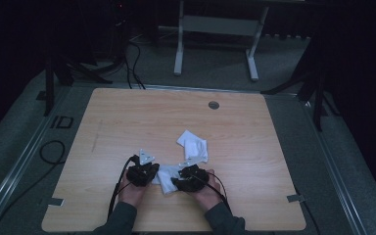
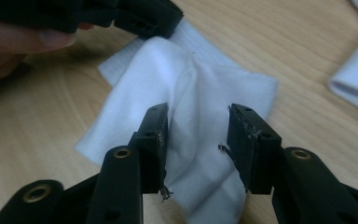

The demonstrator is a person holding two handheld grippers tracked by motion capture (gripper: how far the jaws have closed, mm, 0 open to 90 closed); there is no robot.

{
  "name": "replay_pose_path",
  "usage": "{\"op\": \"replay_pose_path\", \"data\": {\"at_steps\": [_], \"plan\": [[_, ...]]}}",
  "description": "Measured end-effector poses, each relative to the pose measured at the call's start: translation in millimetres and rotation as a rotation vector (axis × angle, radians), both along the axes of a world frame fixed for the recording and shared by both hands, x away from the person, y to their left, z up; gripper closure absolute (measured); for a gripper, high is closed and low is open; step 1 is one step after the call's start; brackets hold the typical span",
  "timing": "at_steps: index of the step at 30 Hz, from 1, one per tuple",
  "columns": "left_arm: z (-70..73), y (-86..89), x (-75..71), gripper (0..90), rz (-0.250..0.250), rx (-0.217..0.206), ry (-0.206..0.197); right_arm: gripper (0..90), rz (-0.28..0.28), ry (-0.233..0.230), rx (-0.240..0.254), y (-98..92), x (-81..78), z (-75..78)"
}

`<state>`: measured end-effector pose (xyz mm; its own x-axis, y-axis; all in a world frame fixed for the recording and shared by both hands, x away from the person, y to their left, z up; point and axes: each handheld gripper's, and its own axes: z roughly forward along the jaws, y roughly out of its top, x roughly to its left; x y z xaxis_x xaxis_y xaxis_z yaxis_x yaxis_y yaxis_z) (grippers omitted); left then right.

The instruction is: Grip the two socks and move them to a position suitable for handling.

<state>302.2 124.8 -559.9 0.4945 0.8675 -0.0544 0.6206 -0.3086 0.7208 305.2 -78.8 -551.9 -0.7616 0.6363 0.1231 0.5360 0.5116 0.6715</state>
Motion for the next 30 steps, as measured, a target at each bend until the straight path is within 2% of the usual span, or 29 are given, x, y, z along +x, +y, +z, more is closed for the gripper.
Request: {"op": "replay_pose_path", "data": {"at_steps": [2,4,5,6,7,8,12,17,18,19,21,26,27,30], "plan": [[0.0,-0.1,0.1,88.8,0.0,0.002,0.0,58.3,0.001,0.002,0.001,0.2,0.7,0.1],[-0.1,-0.4,0.1,88.9,0.0,0.005,-0.001,62.5,0.016,-0.007,0.003,1.1,0.5,1.8],[-0.2,-0.5,0.2,88.9,0.001,0.006,-0.002,67.7,0.024,-0.011,0.003,1.5,-0.1,2.8],[-0.3,-0.6,0.3,88.9,0.002,0.004,-0.002,67.7,0.024,-0.011,0.003,1.5,-0.1,2.8],[-0.3,-0.6,0.4,89.0,0.004,0.002,-0.001,80.4,0.05,-0.019,-0.007,3.0,-1.9,4.4],[-0.4,-0.6,0.5,89.0,0.004,0.001,0.0,84.4,0.054,-0.027,-0.014,3.4,-3.3,5.4],[-0.3,1.2,1.3,89.0,0.001,-0.008,0.01,86.6,0.064,-0.04,-0.004,0.0,-7.4,10.3],[-0.1,1.4,1.6,89.0,-0.002,-0.006,0.011,86.8,0.02,-0.06,0.024,-27.0,-13.8,23.5],[-0.1,1.3,1.6,89.0,-0.004,-0.003,0.01,86.8,0.02,-0.06,0.024,-27.0,-13.8,23.5],[-0.1,1.0,1.6,89.0,-0.003,-0.002,0.009,86.8,0.0,-0.065,0.026,-39.5,-14.6,27.4],[-0.1,0.3,1.3,89.0,-0.001,0.0,0.007,86.8,-0.025,-0.072,0.029,-52.2,-15.1,30.8],[0.1,0.1,1.3,89.0,-0.002,0.003,0.006,86.7,-0.088,-0.071,0.037,-82.2,-13.9,35.2],[0.0,0.5,1.5,89.0,-0.003,0.0,0.008,86.7,-0.088,-0.071,0.037,-82.2,-13.9,35.2],[0.4,1.8,1.8,88.9,-0.007,0.0,0.013,86.6,-0.137,-0.067,0.036,-104.3,-12.0,36.1]]}}
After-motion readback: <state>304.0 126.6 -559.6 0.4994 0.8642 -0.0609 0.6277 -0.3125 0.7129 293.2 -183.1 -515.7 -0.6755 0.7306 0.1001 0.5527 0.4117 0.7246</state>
